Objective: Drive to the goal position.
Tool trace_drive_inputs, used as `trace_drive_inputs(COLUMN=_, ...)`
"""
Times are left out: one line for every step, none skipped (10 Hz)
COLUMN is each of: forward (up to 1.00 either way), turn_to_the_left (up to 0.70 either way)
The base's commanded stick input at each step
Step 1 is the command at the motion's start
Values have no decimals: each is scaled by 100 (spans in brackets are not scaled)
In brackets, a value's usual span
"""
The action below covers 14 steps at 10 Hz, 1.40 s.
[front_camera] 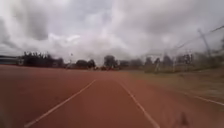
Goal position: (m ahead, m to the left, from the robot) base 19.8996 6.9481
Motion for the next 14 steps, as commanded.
trace_drive_inputs(forward=85, turn_to_the_left=-18)
trace_drive_inputs(forward=85, turn_to_the_left=-2)
trace_drive_inputs(forward=85, turn_to_the_left=0)
trace_drive_inputs(forward=85, turn_to_the_left=0)
trace_drive_inputs(forward=85, turn_to_the_left=0)
trace_drive_inputs(forward=85, turn_to_the_left=0)
trace_drive_inputs(forward=85, turn_to_the_left=0)
trace_drive_inputs(forward=85, turn_to_the_left=0)
trace_drive_inputs(forward=85, turn_to_the_left=0)
trace_drive_inputs(forward=85, turn_to_the_left=0)
trace_drive_inputs(forward=85, turn_to_the_left=0)
trace_drive_inputs(forward=85, turn_to_the_left=0)
trace_drive_inputs(forward=85, turn_to_the_left=0)
trace_drive_inputs(forward=85, turn_to_the_left=0)
